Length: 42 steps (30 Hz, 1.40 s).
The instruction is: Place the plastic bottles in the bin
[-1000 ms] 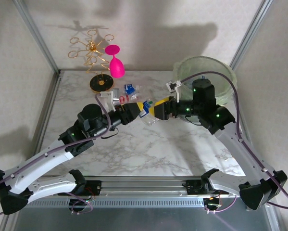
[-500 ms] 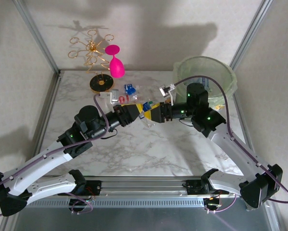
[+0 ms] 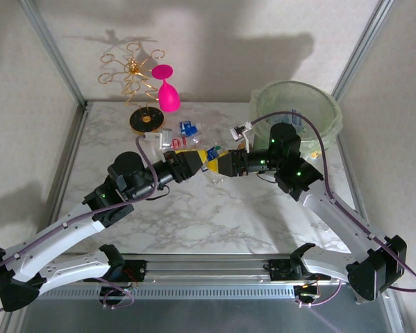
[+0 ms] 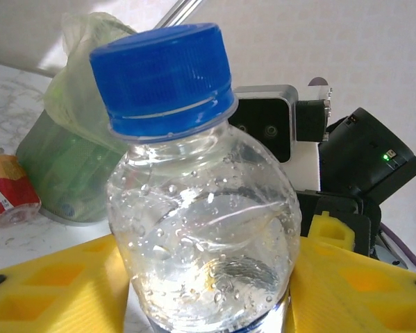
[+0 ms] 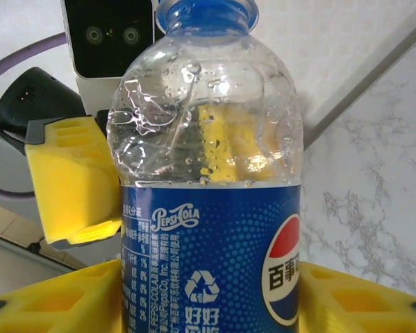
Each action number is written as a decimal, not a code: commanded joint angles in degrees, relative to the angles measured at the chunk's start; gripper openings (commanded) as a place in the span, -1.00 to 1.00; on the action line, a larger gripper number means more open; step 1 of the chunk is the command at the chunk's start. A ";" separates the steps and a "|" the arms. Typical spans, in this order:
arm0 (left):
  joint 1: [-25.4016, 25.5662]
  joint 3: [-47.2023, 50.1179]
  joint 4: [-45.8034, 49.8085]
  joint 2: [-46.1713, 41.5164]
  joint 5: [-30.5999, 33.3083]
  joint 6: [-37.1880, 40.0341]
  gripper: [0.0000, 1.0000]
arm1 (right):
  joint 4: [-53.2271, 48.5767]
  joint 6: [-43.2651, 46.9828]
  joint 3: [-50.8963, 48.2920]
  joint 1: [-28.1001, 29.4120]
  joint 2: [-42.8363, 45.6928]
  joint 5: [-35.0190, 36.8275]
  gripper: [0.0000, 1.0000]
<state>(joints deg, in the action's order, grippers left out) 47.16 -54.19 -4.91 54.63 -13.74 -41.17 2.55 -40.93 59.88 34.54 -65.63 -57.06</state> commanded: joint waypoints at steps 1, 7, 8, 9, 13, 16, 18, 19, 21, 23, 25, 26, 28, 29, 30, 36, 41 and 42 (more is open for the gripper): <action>0.48 -0.91 -2.49 -0.10 -2.37 0.53 0.26 | 0.42 0.52 0.58 0.59 1.37 -0.10 0.07; 0.41 -3.50 1.05 -0.74 0.86 2.06 0.77 | -10.43 7.14 5.93 0.52 2.07 6.53 0.00; 0.48 -4.28 2.34 -1.28 2.51 2.71 0.83 | -13.47 8.82 7.71 0.27 2.26 9.25 -0.02; 0.47 -4.96 3.82 -1.74 4.35 3.52 0.86 | -16.37 10.29 9.23 0.09 2.50 13.27 -0.03; 0.48 -6.99 8.42 -3.62 11.63 7.27 0.89 | -26.88 16.20 16.78 -0.45 2.45 26.80 -0.03; 0.48 -7.72 11.34 -3.63 15.12 9.70 0.89 | -33.91 19.39 22.78 -1.01 1.09 37.48 -0.03; 0.48 -8.11 13.72 -2.52 17.44 10.58 0.88 | -37.67 21.47 26.34 -1.27 0.11 45.02 -0.03; 0.48 -8.01 14.45 -2.03 17.96 10.96 0.88 | -39.30 22.37 28.08 -1.32 -0.60 48.95 -0.04; 0.48 -7.99 16.06 -0.46 19.38 11.60 0.87 | -44.52 23.82 32.39 -1.56 -2.87 56.98 -0.04; 0.48 -8.20 18.13 1.33 22.36 11.98 0.86 | -49.94 25.59 38.47 -1.91 -5.72 65.89 -0.04; 0.46 -8.82 20.37 3.54 25.23 12.37 0.85 | -52.75 27.83 42.43 -2.27 -7.96 72.96 -0.04; 0.46 -9.14 21.29 4.86 26.08 12.66 0.85 | -53.77 28.92 43.94 -2.65 -9.12 76.20 -0.03; 0.39 -9.69 22.18 7.16 26.15 13.27 0.84 | -54.70 30.40 45.85 -4.22 -11.12 79.14 -0.03; 0.35 -9.85 22.46 8.22 25.80 13.63 0.84 | -54.61 30.88 46.08 -5.55 -11.92 79.43 -0.03; 0.36 -9.88 22.48 9.10 25.46 13.97 0.84 | -54.31 31.10 46.16 -7.12 -12.48 78.67 -0.02; 0.38 -7.62 21.32 11.82 25.01 14.82 0.80 | -47.96 32.18 41.19 -14.97 -14.49 76.02 -0.03; 0.38 -8.37 22.95 11.51 23.74 16.05 0.80 | -44.97 32.09 37.25 -22.19 -18.15 73.25 -0.02; 0.33 -8.25 22.94 11.25 23.69 16.07 0.80 | -44.83 32.21 37.07 -22.83 -18.98 73.61 -0.02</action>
<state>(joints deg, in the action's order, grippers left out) 47.22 -61.60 16.80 66.54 10.13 -26.79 -45.10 -9.76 98.43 13.37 -82.46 16.51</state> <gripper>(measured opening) 0.899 0.515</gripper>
